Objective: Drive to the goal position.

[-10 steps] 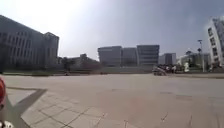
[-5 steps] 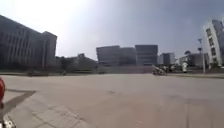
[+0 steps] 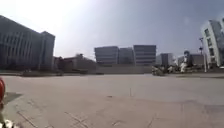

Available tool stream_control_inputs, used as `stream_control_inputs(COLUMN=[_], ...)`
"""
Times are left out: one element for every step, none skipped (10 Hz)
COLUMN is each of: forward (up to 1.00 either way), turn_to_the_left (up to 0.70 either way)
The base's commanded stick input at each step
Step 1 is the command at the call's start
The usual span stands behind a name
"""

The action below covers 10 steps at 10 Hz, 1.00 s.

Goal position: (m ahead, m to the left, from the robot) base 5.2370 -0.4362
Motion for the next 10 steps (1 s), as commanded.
stream_control_inputs(forward=[1.0,1.0,1.0,1.0,1.0,1.0,1.0,1.0,1.0,1.0], turn_to_the_left=[0.0,0.0,0.0,0.0,0.0,0.0,0.0,0.0,0.0,0.0])
